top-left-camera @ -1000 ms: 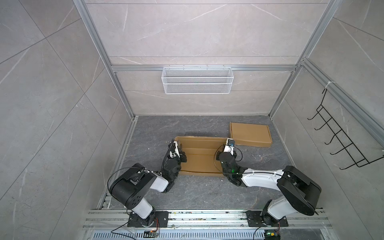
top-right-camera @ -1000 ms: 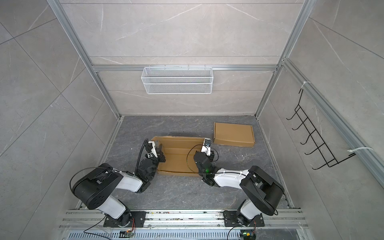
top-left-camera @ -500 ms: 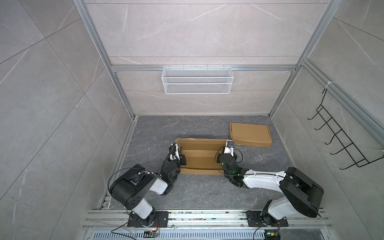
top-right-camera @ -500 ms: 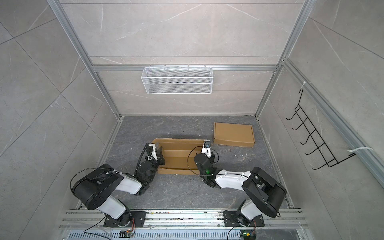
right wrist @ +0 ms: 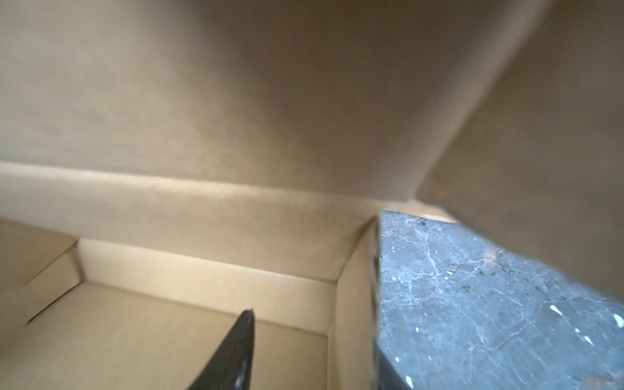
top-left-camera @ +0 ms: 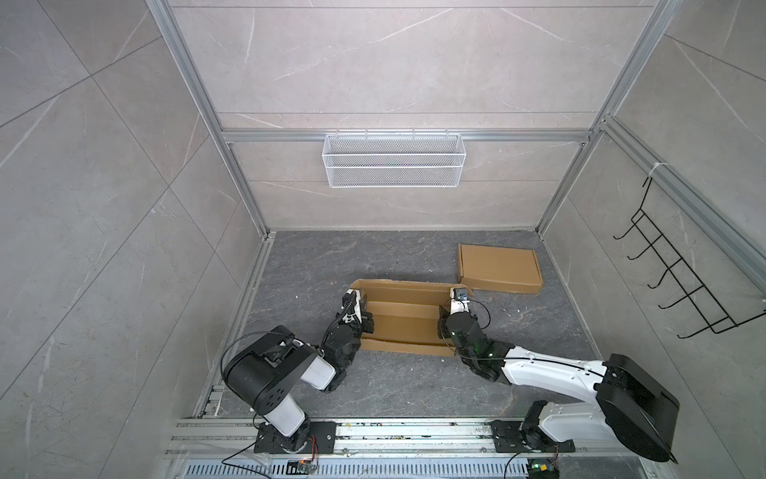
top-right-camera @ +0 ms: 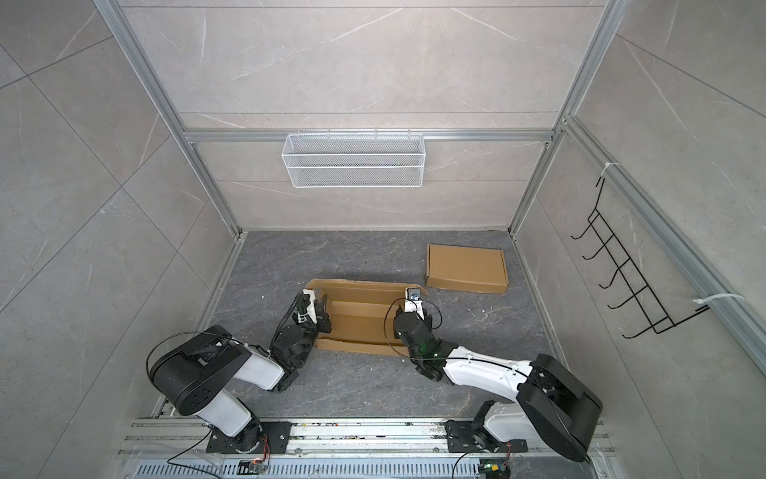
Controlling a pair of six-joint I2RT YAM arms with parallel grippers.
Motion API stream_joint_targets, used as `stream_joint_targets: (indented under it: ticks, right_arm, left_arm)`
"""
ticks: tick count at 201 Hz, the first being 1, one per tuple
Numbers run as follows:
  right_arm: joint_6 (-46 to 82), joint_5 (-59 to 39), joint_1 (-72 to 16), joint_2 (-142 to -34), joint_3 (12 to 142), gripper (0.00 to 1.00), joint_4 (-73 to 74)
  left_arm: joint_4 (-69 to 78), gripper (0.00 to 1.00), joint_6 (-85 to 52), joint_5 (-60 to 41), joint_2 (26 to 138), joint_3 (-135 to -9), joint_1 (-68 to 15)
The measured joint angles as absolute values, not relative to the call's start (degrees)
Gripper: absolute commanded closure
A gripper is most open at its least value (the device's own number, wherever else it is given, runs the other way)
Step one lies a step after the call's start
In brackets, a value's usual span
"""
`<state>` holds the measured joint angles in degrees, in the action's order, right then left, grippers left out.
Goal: Fold the paper box
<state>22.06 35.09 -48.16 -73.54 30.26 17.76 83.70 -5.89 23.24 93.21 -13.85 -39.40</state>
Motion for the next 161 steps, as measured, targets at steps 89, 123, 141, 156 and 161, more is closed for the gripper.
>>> stream_joint_targets:
  ticks: [89, 123, 141, 156, 161]
  right_arm:
    - [16.5, 23.0, -44.2, -58.0, 29.4, 0.46, 4.7]
    - [10.5, 17.8, -44.2, -48.9, 31.9, 0.46, -7.0]
    - [7.1, 15.4, -44.2, -46.2, 36.2, 0.46, -13.7]
    - [3.9, 13.3, -44.2, -46.3, 41.2, 0.46, -18.7]
    - [2.8, 12.6, -44.1, -47.0, 43.4, 0.46, -20.6]
  left_arm:
    - [85.7, 1.00, -4.0, 22.1, 94.5, -13.8, -39.7]
    - [85.8, 1.00, -2.9, 22.1, 94.6, -13.8, -39.7]
    - [86.1, 1.00, -2.5, 22.1, 95.0, -13.9, -39.7]
    - [86.7, 1.00, -2.1, 22.0, 95.6, -14.1, -39.8]
    - [86.9, 1.00, -1.9, 21.9, 95.8, -14.2, -39.8]
